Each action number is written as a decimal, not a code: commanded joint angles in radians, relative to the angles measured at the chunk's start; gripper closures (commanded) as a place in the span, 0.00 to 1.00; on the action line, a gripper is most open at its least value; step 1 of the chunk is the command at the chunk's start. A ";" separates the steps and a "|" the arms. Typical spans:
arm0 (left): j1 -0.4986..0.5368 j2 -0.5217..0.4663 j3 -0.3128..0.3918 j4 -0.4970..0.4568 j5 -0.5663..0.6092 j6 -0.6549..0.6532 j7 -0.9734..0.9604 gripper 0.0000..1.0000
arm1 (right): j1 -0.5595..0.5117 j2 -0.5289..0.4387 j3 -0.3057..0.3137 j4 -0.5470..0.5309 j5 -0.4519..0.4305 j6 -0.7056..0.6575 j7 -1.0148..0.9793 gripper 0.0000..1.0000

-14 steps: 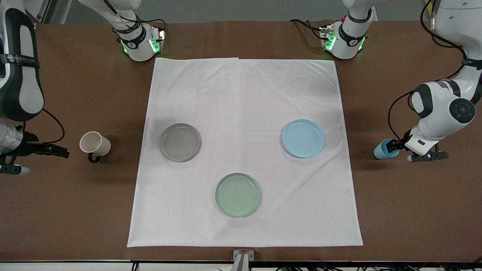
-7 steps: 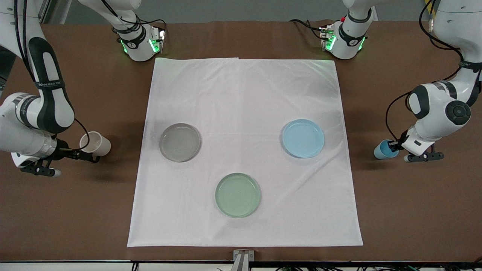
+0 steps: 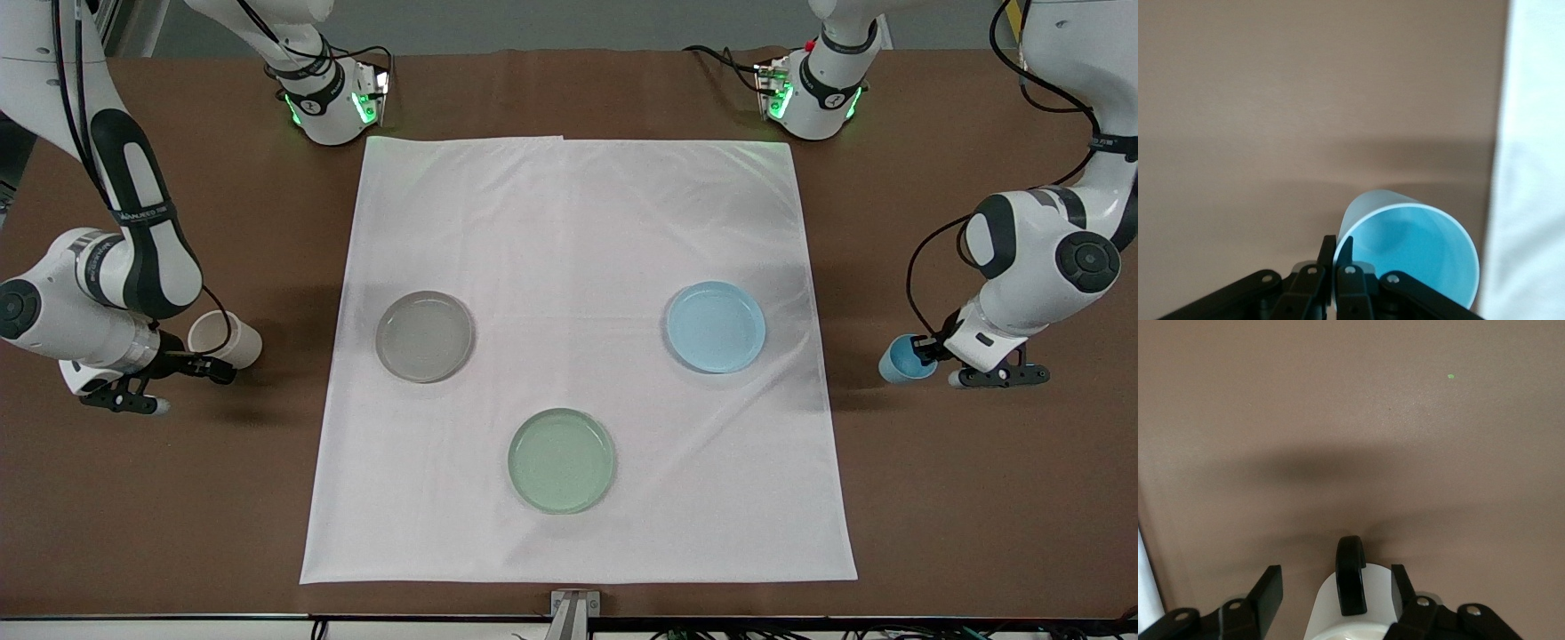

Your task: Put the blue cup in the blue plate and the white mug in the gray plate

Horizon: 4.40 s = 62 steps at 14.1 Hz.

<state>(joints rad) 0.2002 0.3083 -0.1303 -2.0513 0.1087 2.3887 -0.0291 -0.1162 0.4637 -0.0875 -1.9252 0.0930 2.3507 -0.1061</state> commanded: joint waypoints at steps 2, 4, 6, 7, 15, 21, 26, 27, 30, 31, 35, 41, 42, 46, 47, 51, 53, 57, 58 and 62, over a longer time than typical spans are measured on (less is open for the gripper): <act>-0.005 -0.038 -0.148 0.115 -0.012 -0.257 -0.190 1.00 | -0.011 -0.005 0.008 -0.018 0.010 0.013 -0.021 0.35; -0.007 -0.031 -0.239 0.128 -0.012 -0.275 -0.324 1.00 | -0.011 -0.005 0.008 -0.025 0.010 0.013 -0.023 0.37; -0.031 -0.009 -0.307 0.128 -0.006 -0.266 -0.467 1.00 | -0.013 -0.005 0.008 -0.031 0.010 0.013 -0.035 0.39; -0.068 0.004 -0.316 0.132 -0.001 -0.261 -0.539 1.00 | -0.014 -0.005 0.008 -0.032 0.010 0.013 -0.043 0.39; -0.246 0.115 -0.315 0.091 0.102 -0.155 -0.882 1.00 | -0.028 -0.005 0.008 -0.038 0.010 0.009 -0.081 0.80; -0.232 0.150 -0.315 0.079 0.138 -0.134 -0.905 0.70 | -0.008 -0.028 0.011 -0.025 0.011 -0.001 -0.044 1.00; -0.223 0.091 -0.311 0.124 0.137 -0.181 -0.923 0.00 | 0.142 -0.089 0.012 0.043 0.011 -0.215 0.225 1.00; -0.223 0.072 -0.310 0.154 0.138 -0.224 -0.920 0.00 | 0.182 -0.092 0.012 0.043 0.011 -0.215 0.277 1.00; -0.185 0.026 -0.305 0.278 0.138 -0.383 -0.859 0.00 | 0.317 -0.085 0.011 0.046 0.013 -0.185 0.445 1.00; -0.168 0.009 -0.305 0.316 0.138 -0.434 -0.832 0.00 | 0.348 -0.083 0.012 0.048 0.014 -0.166 0.489 1.00; -0.036 -0.070 -0.307 0.411 0.137 -0.546 -0.576 0.00 | 0.446 -0.074 0.012 0.048 0.014 -0.102 0.549 1.00; 0.031 -0.138 -0.307 0.568 0.114 -0.819 -0.338 0.00 | 0.506 -0.036 0.012 0.044 0.013 -0.059 0.539 1.00; 0.033 -0.147 -0.304 0.589 0.079 -0.850 -0.304 0.00 | 0.513 -0.036 0.012 0.043 0.013 -0.059 0.539 1.00; -0.151 -0.258 -0.068 0.566 0.020 -0.929 -0.231 0.00 | 0.532 -0.028 0.012 0.029 0.013 -0.054 0.539 1.00; -0.174 -0.276 -0.024 0.562 -0.009 -0.951 -0.197 0.00 | 0.532 -0.027 0.012 0.026 0.013 -0.056 0.537 1.00; -0.257 -0.333 0.112 0.501 -0.040 -0.961 -0.135 0.00 | 0.540 -0.020 0.012 0.018 0.013 -0.051 0.537 1.00; -0.252 -0.344 0.112 0.500 -0.040 -0.961 -0.133 0.00 | 0.549 -0.011 0.012 0.018 0.013 -0.048 0.537 1.00; -0.243 -0.362 0.097 0.501 -0.066 -0.953 -0.127 0.00 | 0.552 0.003 0.012 0.021 0.013 -0.034 0.543 0.79; -0.234 -0.367 0.095 0.497 -0.079 -0.953 -0.126 0.00 | 0.547 0.003 0.012 0.023 0.013 -0.036 0.542 0.38; -0.225 -0.383 0.052 0.491 -0.100 -0.951 -0.126 0.00 | 0.535 0.001 0.008 0.073 0.011 -0.045 0.531 0.00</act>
<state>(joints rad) -0.0381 -0.0405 -0.0472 -1.5276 0.0258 1.4279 -0.1723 0.4240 0.4700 -0.0738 -1.8851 0.0980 2.3111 0.4339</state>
